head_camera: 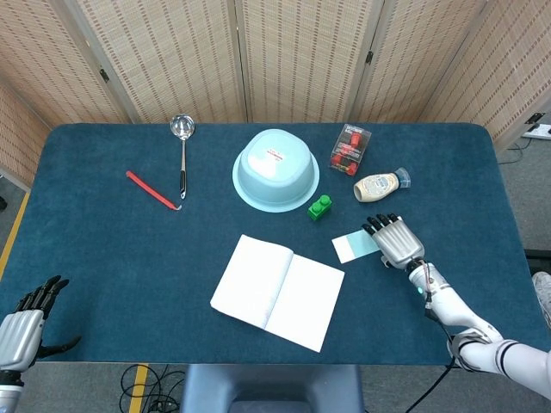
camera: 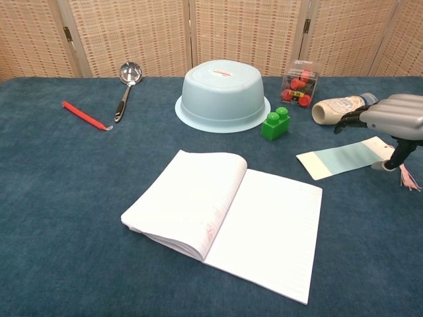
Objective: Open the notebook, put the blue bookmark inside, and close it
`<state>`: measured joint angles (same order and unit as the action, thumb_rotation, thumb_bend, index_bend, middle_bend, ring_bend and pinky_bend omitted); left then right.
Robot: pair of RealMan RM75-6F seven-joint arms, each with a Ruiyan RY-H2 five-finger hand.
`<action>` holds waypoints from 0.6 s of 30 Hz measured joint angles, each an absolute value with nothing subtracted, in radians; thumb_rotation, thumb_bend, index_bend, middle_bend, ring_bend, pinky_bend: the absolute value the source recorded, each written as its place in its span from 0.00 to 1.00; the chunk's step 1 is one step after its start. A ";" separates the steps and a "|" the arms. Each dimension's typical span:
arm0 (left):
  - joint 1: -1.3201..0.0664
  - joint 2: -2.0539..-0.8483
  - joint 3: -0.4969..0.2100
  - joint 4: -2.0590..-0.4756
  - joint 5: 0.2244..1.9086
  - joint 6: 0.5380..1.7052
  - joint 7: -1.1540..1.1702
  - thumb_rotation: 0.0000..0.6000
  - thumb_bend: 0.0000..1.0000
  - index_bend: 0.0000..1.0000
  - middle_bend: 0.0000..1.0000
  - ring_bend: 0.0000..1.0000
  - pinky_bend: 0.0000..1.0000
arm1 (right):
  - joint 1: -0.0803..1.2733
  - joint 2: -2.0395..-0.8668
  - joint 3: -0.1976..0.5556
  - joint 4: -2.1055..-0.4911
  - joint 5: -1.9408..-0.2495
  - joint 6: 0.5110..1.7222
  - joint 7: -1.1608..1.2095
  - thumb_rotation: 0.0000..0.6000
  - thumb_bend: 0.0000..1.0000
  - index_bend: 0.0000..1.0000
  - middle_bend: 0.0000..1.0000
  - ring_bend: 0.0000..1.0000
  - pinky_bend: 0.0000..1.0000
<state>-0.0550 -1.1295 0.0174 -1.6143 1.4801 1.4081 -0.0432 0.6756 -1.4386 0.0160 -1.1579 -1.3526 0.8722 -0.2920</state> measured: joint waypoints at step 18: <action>-0.046 -1.128 0.022 -1.604 1.465 1.406 -0.051 1.00 0.16 0.12 0.08 0.13 0.18 | 0.735 -1.548 0.033 -1.002 -1.333 0.754 -0.309 1.00 0.22 0.20 0.14 0.14 0.23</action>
<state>-0.0464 -1.1283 0.0215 -1.6044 1.4648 1.4063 -0.0515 0.7346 -1.5477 0.0332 -1.0021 -1.3330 0.7539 -0.3086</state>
